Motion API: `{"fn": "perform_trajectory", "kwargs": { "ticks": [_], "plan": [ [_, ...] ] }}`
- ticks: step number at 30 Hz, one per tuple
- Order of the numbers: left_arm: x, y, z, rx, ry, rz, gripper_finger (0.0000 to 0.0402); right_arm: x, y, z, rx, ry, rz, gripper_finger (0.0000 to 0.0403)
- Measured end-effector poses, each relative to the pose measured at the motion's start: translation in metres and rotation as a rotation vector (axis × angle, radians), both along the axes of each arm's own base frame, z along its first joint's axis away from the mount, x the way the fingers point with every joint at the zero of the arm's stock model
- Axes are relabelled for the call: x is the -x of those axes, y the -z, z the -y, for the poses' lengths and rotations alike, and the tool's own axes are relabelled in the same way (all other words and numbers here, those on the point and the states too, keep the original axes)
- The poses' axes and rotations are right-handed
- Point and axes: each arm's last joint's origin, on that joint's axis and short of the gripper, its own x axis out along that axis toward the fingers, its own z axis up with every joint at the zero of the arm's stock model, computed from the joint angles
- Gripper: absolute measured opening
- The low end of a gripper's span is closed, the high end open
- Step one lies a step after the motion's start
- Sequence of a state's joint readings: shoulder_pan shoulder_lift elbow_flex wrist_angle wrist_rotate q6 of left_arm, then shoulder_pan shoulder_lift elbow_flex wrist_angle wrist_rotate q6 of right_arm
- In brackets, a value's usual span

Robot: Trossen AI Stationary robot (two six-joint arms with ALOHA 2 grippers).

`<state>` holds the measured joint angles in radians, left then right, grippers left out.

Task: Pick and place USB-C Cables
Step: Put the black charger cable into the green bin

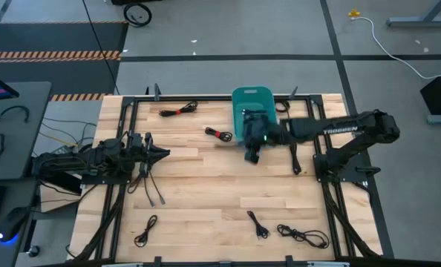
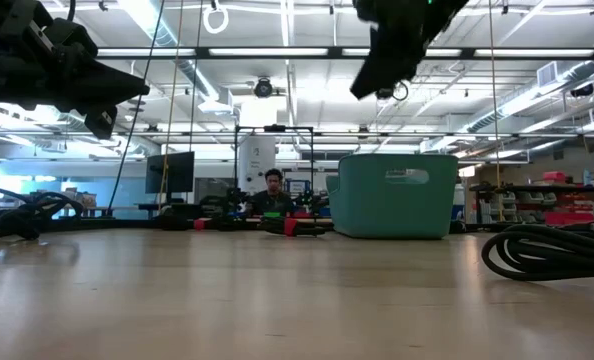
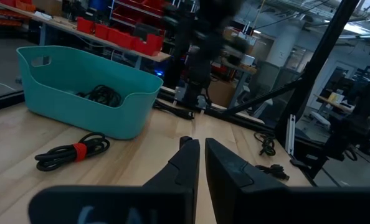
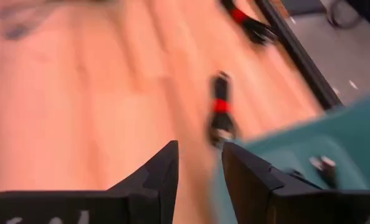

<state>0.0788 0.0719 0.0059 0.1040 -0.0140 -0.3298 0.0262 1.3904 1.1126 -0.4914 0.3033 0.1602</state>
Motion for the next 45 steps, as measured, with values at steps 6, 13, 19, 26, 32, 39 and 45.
{"fn": "perform_trajectory", "kwargs": {
  "ticks": [6,13,19,26,32,39,45],
  "plan": [
    [0.000,0.000,0.000,0.000,0.000,0.001,0.0035,-0.015,0.016,-0.077,-0.008,-0.153,0.066,0.0123],
    [0.000,0.000,0.000,-0.001,0.000,0.003,0.0029,-0.015,0.054,-0.156,-0.095,-0.252,0.056,0.0123],
    [0.000,0.000,0.000,-0.001,0.000,0.002,0.0037,-0.032,0.100,-0.203,-0.143,-0.333,0.135,0.0123],
    [0.000,0.000,0.000,-0.001,0.000,0.003,0.0039,-0.034,0.145,-0.207,-0.161,-0.188,0.023,0.0124],
    [0.000,0.000,0.000,-0.001,0.000,0.003,0.0033,-0.011,0.128,-0.191,-0.249,0.052,-0.098,0.0148],
    [0.000,0.000,0.000,-0.001,0.000,0.003,0.0031,0.005,0.125,-0.199,-0.461,0.144,-0.214,0.0220],
    [0.000,0.000,0.000,-0.001,0.000,0.003,0.0038,0.012,0.151,-0.214,-0.492,0.205,-0.283,0.0237]
  ]
}}
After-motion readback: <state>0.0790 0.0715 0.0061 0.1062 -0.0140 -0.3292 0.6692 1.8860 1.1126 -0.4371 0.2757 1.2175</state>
